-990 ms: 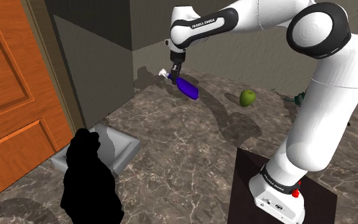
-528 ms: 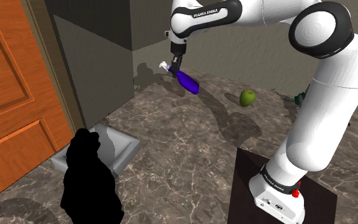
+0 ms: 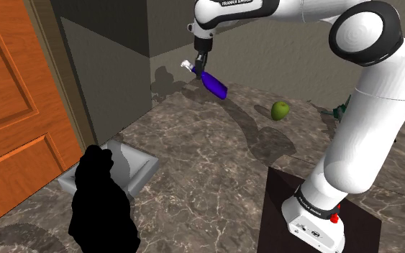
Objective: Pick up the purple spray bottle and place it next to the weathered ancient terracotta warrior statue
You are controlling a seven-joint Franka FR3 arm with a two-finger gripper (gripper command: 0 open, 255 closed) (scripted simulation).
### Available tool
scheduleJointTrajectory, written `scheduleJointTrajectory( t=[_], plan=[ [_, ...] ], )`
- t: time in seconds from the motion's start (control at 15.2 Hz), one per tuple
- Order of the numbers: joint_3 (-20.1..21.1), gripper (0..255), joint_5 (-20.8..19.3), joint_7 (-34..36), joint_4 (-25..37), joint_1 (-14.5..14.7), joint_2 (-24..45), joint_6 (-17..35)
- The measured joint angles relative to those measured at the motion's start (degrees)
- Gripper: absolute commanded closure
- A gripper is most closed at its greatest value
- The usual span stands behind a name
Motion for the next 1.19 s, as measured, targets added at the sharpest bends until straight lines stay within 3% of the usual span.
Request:
scheduleJointTrajectory(
  t=[1.19],
  plan=[
    [0.0,255,0.19,-0.91,17.01,0.03,2.28,-14.72]
  ],
)
